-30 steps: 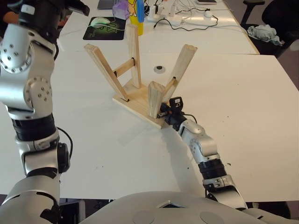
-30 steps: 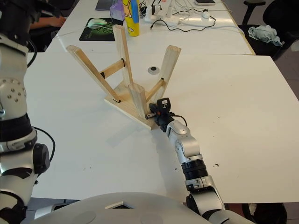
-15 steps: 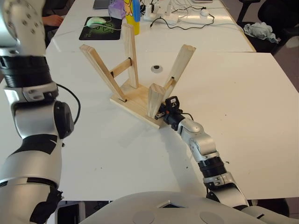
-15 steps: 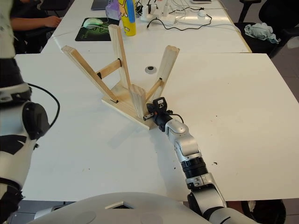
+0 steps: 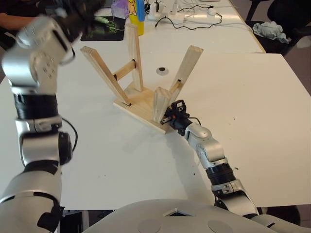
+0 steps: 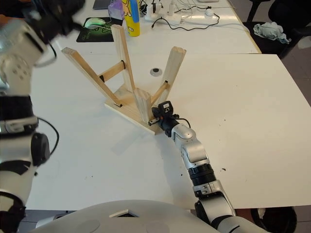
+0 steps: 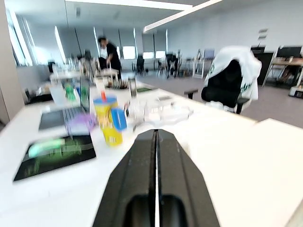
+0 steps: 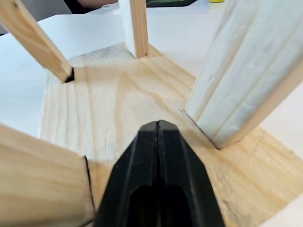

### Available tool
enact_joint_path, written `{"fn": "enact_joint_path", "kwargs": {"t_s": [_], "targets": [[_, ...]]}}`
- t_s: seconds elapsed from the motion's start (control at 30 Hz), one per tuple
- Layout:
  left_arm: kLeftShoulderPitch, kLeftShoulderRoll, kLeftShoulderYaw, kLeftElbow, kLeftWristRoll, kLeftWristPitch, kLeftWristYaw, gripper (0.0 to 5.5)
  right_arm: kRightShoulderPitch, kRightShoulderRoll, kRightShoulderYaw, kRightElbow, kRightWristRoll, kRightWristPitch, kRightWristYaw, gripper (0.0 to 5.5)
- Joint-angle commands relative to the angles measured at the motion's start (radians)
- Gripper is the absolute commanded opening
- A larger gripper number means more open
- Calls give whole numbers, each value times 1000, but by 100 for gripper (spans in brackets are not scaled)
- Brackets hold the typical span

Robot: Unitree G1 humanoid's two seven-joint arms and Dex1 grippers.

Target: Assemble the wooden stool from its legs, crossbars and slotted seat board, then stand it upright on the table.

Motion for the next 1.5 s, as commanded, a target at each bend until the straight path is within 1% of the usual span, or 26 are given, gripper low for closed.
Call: {"fn": "enact_joint_path", "kwargs": {"t_s": [0.03,0.17,0.23,0.33,0.43,0.5,0.57,0.6,0.67,0.77,0.83,0.9,0.97,1.13,1.23,1.27,1.33,1.5], "targets": [[209,-68,-103,-113,49,109,59,2,112,-44,49,175,-61,184,-1,0],[-34,-119,-31,-129,48,-16,108,2,105,-45,40,190,-63,178,-1,0],[-107,-120,11,-150,51,-52,132,2,103,-43,39,196,-62,174,-3,0],[-194,-90,86,-168,64,-121,159,2,102,-40,36,206,-60,168,-5,0],[-293,-34,161,-172,94,-212,185,2,107,-36,33,215,-57,162,-7,0],[-340,-14,192,-168,105,-263,193,2,109,-36,30,220,-56,158,-9,0],[-347,-12,195,-165,107,-275,192,2,111,-36,29,220,-56,158,-9,0],[-307,-18,166,-158,110,-231,181,2,112,-36,30,218,-55,159,-7,0],[-174,-30,64,-157,97,-66,135,2,111,-39,33,214,-56,163,-3,0],[153,-42,-134,-222,93,129,91,2,109,-43,45,200,-56,177,7,0],[321,-18,-247,-275,93,214,64,2,109,-47,57,186,-57,191,16,0],[381,-35,-258,-299,113,224,88,2,108,-51,63,182,-57,198,23,0],[361,-71,-227,-299,121,188,115,2,112,-52,63,171,-55,208,22,0],[133,-173,-141,-287,158,0,179,2,116,-46,56,178,-55,205,14,0],[74,-195,-111,-302,196,-112,200,2,112,-39,55,195,-57,193,10,0],[85,-206,-103,-325,189,-141,191,2,111,-37,55,198,-57,191,9,0],[155,-206,-123,-371,182,-156,155,2,108,-36,54,203,-58,185,9,0],[422,-137,-233,-444,226,-209,39,2,100,-45,55,204,-60,184,18,0]]}}
